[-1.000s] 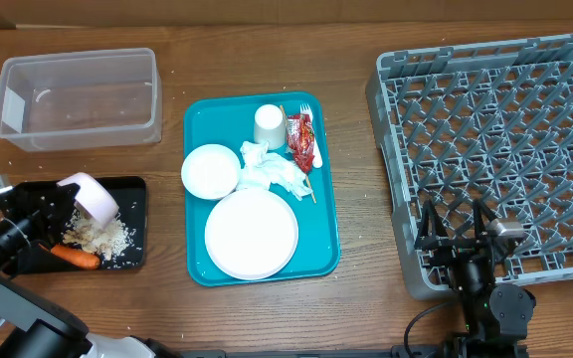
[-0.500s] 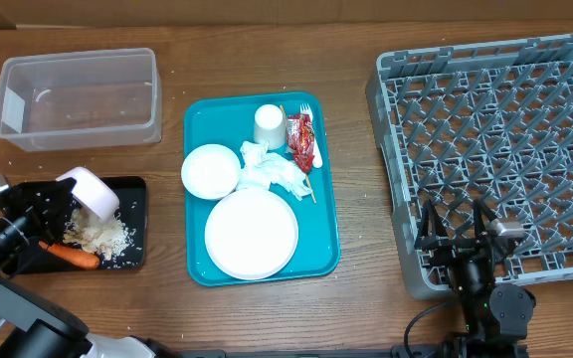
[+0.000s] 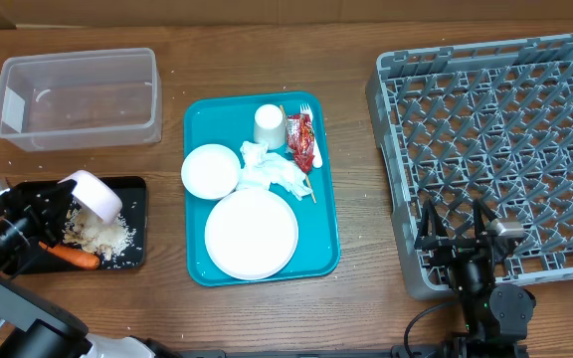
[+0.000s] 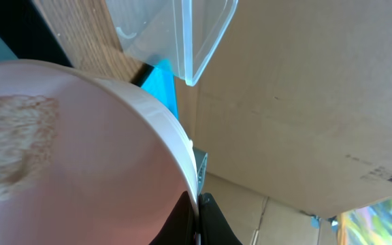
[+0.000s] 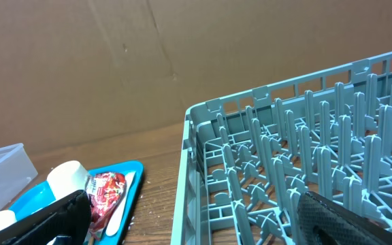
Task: Sort waste into correct bins and load items into the dishwasher rack
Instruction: 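Tilt the pink bowl to pour its rice and shells onto the black tray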
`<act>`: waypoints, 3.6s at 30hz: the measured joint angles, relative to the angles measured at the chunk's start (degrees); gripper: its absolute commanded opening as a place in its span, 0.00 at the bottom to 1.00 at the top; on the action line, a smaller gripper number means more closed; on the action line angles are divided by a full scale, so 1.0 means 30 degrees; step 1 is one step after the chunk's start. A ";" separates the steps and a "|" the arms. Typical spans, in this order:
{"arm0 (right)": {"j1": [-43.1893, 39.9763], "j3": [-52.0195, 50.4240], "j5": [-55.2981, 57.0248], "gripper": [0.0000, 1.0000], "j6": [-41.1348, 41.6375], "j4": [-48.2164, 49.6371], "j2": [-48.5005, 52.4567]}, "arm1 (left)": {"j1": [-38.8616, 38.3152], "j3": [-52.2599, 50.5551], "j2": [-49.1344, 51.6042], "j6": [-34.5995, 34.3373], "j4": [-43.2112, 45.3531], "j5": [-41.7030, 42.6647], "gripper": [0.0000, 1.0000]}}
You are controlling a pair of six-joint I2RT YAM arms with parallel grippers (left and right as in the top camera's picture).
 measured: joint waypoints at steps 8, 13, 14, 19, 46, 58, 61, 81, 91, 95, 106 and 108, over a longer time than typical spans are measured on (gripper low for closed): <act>0.0007 0.0000 0.0000 1.00 -0.0007 0.0007 0.0000 | 0.0015 -0.0058 0.0015 0.0991 -0.1020 0.1472 0.04; 0.0007 0.0000 -0.0007 1.00 0.0007 0.0000 0.0000 | 0.0095 -0.0073 0.0015 0.0918 0.0102 0.1158 0.04; 0.0007 0.0000 -0.0007 1.00 0.0015 0.0000 0.0000 | 0.0109 -0.0073 0.0015 0.0736 0.0488 0.0889 0.04; 0.0007 0.0000 -0.0007 1.00 0.0000 0.0000 0.0000 | 0.0131 -0.0073 0.0029 0.0437 0.0277 0.0605 0.04; 0.0007 0.0000 -0.0007 1.00 0.0007 0.0015 0.0000 | 0.0248 -0.0073 0.0102 0.4473 -0.2426 0.1027 0.05; 0.0007 0.0000 0.0000 1.00 0.0000 0.0000 0.0000 | -0.4197 0.1377 -0.0517 0.6433 -0.4014 -0.4889 0.25; 0.0007 0.0000 0.0000 1.00 0.0007 0.0000 0.0000 | -0.6827 0.2419 -0.1341 0.6011 -0.4087 -0.7927 0.29; 0.0007 0.0000 0.0000 1.00 -0.0007 0.0007 0.0000 | -1.6138 0.3038 -0.2317 -0.3577 -0.3213 -2.9412 0.67; 0.0007 0.0000 -0.0007 1.00 0.0000 0.0007 0.0000 | -1.5001 0.1180 -0.2106 -0.3861 -0.0561 -2.9769 0.59; 0.0007 0.0000 -0.0007 1.00 0.0007 0.0000 0.0000 | -1.4367 0.1158 -0.0772 -0.3818 0.0051 -2.9667 0.48; 0.0000 0.0000 0.0000 1.00 0.0015 0.0000 0.0000 | -1.4302 0.1035 -0.0073 -0.2892 0.1260 -2.8654 0.36; 0.0000 0.0000 -0.0007 1.00 0.0000 0.0000 0.0000 | -1.4302 0.1035 -0.0073 -0.2645 0.1282 -2.8312 0.37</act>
